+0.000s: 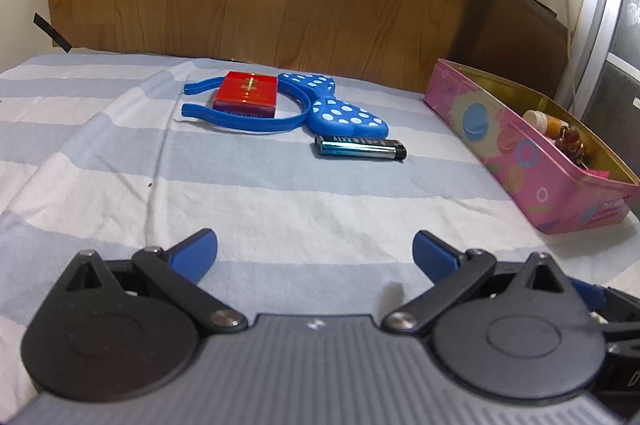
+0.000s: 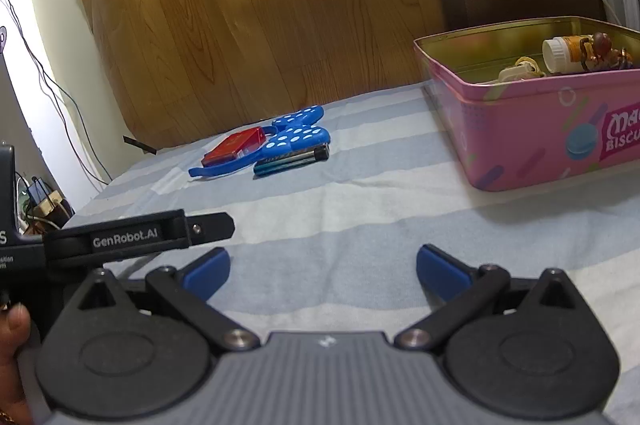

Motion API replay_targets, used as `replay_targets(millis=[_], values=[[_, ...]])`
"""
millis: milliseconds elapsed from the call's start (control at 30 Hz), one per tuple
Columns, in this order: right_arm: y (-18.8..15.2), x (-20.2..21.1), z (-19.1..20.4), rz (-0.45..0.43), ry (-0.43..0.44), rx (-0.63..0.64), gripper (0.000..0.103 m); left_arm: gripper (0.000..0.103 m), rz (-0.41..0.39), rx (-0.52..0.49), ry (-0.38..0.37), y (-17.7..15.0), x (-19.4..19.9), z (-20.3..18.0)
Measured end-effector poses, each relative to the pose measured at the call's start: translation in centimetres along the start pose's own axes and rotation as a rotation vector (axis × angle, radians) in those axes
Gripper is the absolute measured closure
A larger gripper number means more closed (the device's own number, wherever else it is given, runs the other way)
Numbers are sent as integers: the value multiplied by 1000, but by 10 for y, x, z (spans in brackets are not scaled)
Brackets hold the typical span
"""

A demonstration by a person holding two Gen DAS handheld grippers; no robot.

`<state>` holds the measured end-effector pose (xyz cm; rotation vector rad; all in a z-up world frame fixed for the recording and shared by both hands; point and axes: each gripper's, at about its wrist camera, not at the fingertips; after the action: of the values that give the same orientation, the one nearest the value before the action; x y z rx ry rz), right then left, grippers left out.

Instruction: Organize rigid objects

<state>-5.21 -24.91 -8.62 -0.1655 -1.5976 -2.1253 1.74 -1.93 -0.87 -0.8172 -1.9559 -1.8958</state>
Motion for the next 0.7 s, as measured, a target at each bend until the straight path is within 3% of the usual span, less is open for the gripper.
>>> replay_targets(millis=[400, 700], values=[[0, 0, 3, -3, -38, 26, 8, 0, 6, -28, 6, -3, 2, -5], [0, 0, 2, -4, -36, 24, 8, 0, 6, -30, 8, -3, 2, -6]])
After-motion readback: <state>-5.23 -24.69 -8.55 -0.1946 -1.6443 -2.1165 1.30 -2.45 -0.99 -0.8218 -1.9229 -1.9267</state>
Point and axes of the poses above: each gripper's, at about its wrist camera, not at the fingertips, and x roughly against the way its jaws point, z to its left, y to its top, and after that the axes turned 10 degrees about y, right-handed
